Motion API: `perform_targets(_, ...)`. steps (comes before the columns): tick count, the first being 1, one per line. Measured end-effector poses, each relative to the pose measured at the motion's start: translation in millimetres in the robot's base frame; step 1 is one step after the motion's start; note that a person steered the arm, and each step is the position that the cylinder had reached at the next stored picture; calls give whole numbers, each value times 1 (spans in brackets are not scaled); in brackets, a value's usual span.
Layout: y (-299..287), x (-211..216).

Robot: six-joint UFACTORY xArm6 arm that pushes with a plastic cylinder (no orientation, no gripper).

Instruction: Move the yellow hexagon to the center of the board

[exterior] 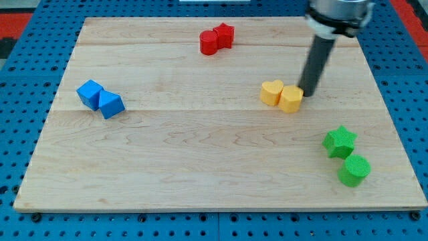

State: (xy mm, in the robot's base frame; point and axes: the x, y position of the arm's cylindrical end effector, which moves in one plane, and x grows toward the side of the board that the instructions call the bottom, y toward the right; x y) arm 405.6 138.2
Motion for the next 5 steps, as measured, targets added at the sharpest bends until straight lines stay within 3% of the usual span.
perform_targets(4,19,62)
perform_targets(5,-56,59)
